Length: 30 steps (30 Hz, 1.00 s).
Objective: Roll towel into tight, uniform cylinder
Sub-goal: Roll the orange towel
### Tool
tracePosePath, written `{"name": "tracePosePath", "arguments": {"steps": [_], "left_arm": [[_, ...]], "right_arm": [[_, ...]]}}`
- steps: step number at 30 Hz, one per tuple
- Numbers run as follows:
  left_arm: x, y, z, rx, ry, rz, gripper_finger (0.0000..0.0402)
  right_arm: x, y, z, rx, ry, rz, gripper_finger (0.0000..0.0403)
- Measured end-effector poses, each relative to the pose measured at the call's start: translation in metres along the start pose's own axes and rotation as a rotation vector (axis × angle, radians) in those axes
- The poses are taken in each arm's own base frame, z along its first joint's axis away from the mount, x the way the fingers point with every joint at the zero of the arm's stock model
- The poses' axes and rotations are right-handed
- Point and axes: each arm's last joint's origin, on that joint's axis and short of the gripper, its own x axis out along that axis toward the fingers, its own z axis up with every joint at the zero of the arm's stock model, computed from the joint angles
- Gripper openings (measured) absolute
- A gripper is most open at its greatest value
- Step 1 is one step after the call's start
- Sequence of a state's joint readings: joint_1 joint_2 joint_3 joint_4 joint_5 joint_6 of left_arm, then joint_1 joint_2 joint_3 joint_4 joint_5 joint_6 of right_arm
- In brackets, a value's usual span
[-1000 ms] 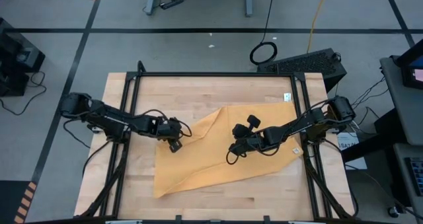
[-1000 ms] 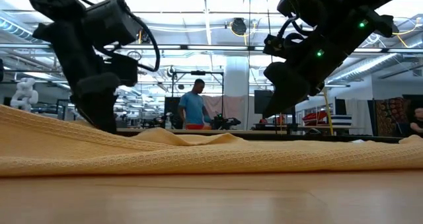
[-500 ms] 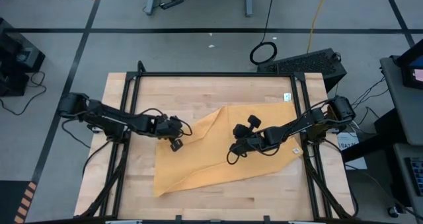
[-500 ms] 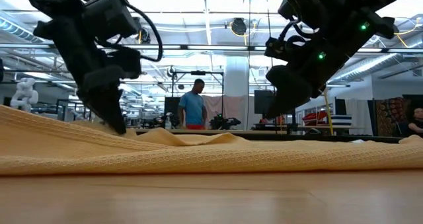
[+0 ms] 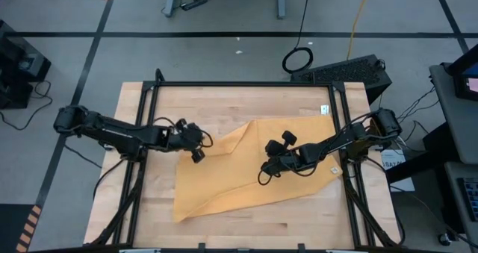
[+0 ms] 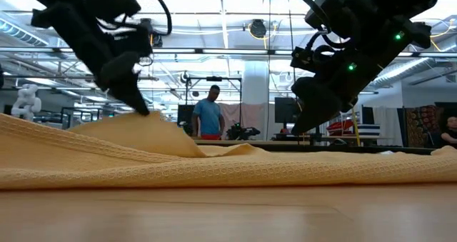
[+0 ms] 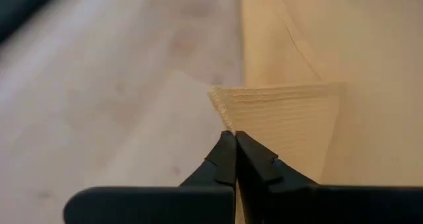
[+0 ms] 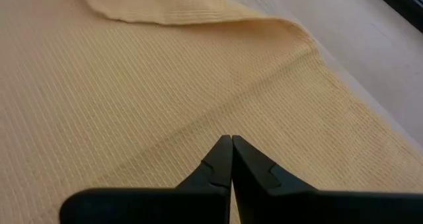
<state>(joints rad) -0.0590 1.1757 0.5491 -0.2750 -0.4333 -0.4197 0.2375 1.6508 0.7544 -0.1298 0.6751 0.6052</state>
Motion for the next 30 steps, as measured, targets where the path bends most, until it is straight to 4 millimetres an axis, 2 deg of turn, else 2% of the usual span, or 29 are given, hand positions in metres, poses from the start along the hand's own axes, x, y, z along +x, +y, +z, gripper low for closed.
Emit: {"name": "tracePosePath", "arguments": {"steps": [3,9,12,20,25,30], "left_arm": [[-0.011,0.009,0.007,0.007,-0.08,0.069,0.0001],[-0.024,0.032,0.013,0.019,-0.174,0.334,0.0001],[-0.022,0.043,0.014,0.008,-0.165,0.434,0.0001],[-0.005,0.063,0.013,-0.003,-0.06,0.545,0.0003],[0.007,0.07,0.01,-0.015,-0.003,0.59,0.0038],[0.011,0.069,0.008,-0.042,0.032,0.535,0.0104]], "right_arm": [[0.0,0.0,0.0,0.0,0.0,0.0,0.0],[0.0,0.001,-0.001,-0.002,0.016,0.022,0.0],[0.0,0.001,-0.001,-0.008,0.027,0.039,0.0],[-0.001,0.002,-0.002,-0.029,0.048,0.07,0.0],[-0.001,0.004,-0.003,-0.038,0.062,0.09,0.0],[-0.009,0.008,-0.008,-0.064,0.087,0.114,0.0]]}}
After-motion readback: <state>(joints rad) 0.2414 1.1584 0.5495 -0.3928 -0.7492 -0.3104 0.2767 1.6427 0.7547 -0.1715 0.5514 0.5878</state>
